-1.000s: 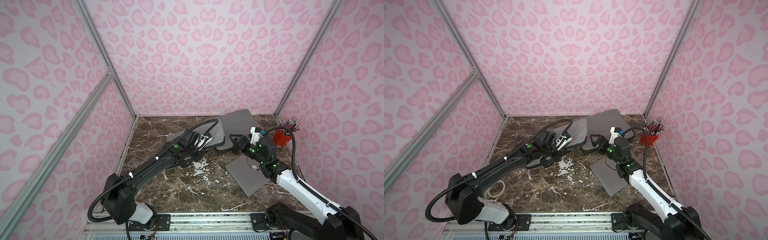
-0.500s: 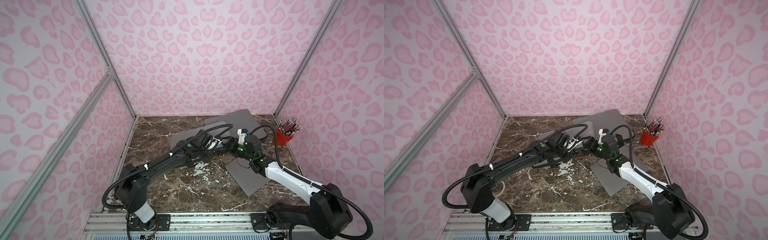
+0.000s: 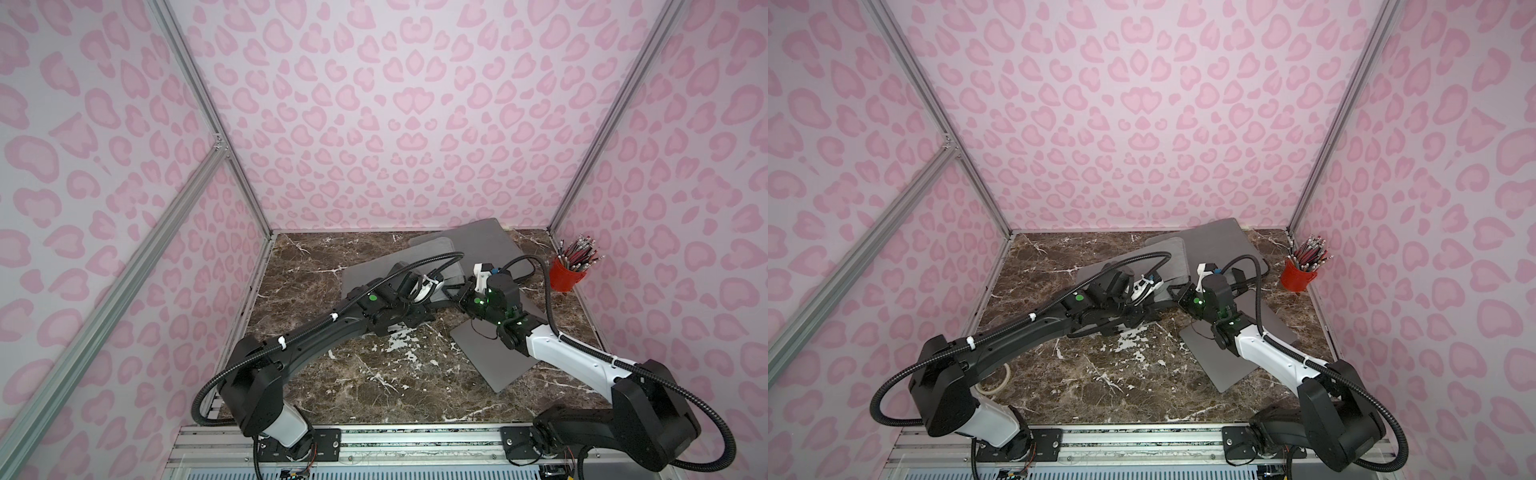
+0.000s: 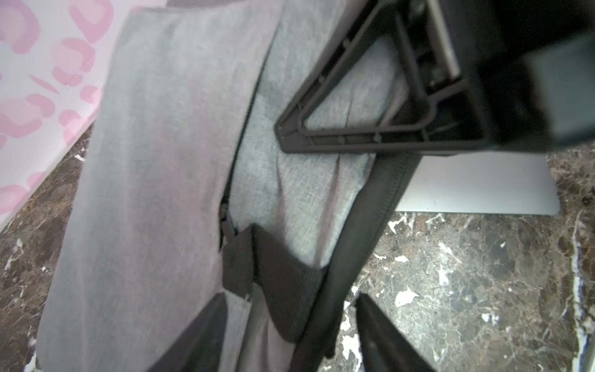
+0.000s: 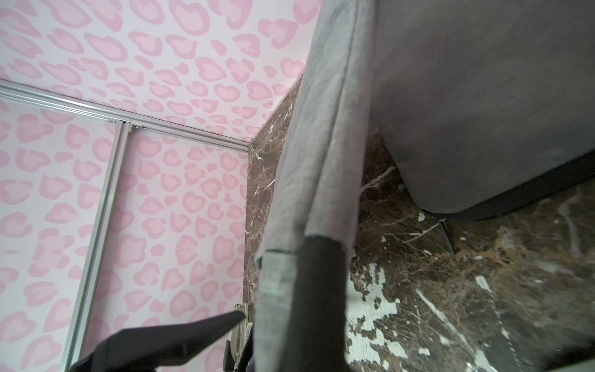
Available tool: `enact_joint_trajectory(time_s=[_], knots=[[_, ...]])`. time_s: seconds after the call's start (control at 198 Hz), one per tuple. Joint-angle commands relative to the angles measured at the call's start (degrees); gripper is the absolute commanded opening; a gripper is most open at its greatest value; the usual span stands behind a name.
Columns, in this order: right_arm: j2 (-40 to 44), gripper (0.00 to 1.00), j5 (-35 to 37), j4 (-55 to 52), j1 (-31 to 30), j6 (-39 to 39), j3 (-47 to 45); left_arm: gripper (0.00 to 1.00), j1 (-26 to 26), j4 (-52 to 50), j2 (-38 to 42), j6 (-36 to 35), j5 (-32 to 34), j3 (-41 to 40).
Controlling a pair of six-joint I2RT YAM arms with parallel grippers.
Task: Open the zippered laptop bag and take out the laptop
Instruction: Pick up the zippered laptop bag from the corner of the board.
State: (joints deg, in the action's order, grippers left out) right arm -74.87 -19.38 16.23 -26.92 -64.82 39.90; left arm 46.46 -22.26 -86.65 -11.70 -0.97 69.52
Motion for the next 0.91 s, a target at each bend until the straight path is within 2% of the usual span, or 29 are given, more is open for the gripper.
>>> enact_joint_trajectory(time_s=[0.0,0.176,0.242,0.338,0.514,0.59,0.746,0.903], knots=[[0.9,0.0,2.9,3.7,0.1,-1.0,-0.2,1.0,-0.1,3.2,4.6,4.4,2.7,-3.1],[1.3,0.0,4.2,2.4,0.3,-1.8,0.4,1.0,-1.9,2.1,16.1,16.1,7.6,-9.3],[1.2,0.0,4.3,1.9,0.3,-1.7,0.7,1.0,-3.8,1.1,20.4,25.1,11.0,-12.7],[1.2,0.0,4.4,1.1,0.3,-1.5,1.0,0.98,-9.0,0.0,26.7,37.3,11.6,-19.3],[1.3,0.0,4.8,0.4,0.5,-1.4,0.9,0.99,-17.8,-1.1,36.8,52.3,8.8,-30.2],[1.4,0.0,4.8,0.4,0.5,-1.4,0.9,0.98,-21.8,0.3,39.4,56.9,5.0,-34.3],[1.2,0.0,4.5,0.7,0.8,-1.3,0.8,0.98,-28.2,5.7,39.3,65.6,-3.7,-40.7],[1.0,0.0,4.2,1.1,0.9,-1.2,0.8,0.98,-32.2,12.7,37.7,69.7,-9.4,-43.9]])
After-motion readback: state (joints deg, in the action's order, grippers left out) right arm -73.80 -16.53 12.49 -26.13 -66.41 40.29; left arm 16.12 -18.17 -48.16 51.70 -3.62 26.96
